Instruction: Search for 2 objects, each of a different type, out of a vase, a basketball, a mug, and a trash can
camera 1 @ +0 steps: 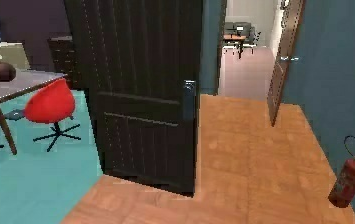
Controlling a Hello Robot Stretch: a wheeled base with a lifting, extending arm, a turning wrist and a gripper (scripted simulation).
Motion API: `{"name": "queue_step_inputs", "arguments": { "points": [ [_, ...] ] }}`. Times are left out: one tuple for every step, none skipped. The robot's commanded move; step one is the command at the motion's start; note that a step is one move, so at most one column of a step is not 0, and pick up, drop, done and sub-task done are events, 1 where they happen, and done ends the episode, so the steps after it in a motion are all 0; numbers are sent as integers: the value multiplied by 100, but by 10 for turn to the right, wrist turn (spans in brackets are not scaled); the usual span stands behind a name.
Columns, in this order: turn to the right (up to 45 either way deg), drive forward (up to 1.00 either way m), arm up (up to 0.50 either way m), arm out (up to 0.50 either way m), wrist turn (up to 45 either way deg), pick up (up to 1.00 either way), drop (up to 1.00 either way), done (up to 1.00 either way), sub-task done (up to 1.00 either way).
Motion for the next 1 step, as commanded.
{"name": "queue_step_inputs", "arguments": {
  "points": [
    [-300, 0, 0, 0, 0, 0, 0, 0, 0]
  ]
}}
